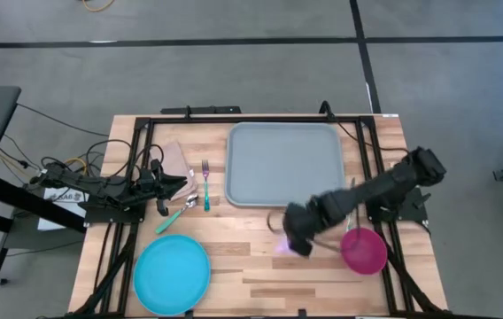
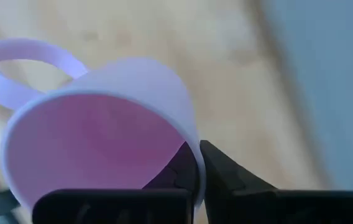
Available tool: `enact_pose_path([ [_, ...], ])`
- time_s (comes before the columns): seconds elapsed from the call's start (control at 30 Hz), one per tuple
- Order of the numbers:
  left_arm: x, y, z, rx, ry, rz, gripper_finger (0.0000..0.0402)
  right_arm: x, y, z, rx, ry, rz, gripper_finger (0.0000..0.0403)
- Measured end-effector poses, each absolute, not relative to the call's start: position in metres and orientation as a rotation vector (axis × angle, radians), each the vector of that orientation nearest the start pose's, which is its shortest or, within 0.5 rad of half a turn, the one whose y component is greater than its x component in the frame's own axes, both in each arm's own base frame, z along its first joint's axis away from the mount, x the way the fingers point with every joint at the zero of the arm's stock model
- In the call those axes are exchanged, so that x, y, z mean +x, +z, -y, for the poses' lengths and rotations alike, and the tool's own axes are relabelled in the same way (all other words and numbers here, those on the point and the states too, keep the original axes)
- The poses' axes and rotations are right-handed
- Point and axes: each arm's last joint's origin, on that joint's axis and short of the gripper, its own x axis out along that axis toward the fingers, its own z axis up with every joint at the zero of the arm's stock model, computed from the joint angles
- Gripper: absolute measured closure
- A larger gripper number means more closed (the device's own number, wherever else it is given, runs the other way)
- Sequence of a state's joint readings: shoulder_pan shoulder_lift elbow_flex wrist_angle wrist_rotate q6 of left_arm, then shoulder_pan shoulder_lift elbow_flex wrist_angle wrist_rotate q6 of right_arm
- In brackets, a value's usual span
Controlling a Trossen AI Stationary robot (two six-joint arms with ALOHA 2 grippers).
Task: Set up tray
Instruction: Put the pink cup on the top right of the gray serving tray
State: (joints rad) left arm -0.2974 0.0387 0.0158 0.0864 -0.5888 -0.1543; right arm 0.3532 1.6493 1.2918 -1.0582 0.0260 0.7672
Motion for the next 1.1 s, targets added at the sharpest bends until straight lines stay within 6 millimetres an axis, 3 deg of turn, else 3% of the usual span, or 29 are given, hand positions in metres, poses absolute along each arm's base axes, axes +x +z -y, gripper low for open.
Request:
enact_pose_path([
  [0.23, 0.095, 0.174, 0.012, -0.180, 0.287, 0.080, 0.0345, 0.280, 0.270, -0.016, 0.256, -0.625, -1.550, 0.0392],
  [0.33, 0.095, 0.174, 0.012, -0.178, 0.288, 0.079, 0.0345, 0.273, 0.277, 0.023, 0.287, -0.676, -1.561, 0.0395],
  [0.63, 0.095, 0.173, 0.012, -0.175, 0.282, 0.070, 0.0345, 0.246, 0.276, 0.128, 0.442, -0.901, -1.459, 0.0394],
  [0.83, 0.095, 0.173, 0.012, -0.175, 0.283, 0.068, 0.0345, 0.234, 0.262, 0.171, 0.545, -1.026, -1.342, 0.0399],
  [1.1, 0.094, 0.174, 0.011, -0.157, 0.339, 0.075, 0.0345, 0.208, 0.247, 0.196, 0.640, -1.121, -1.348, 0.0396],
])
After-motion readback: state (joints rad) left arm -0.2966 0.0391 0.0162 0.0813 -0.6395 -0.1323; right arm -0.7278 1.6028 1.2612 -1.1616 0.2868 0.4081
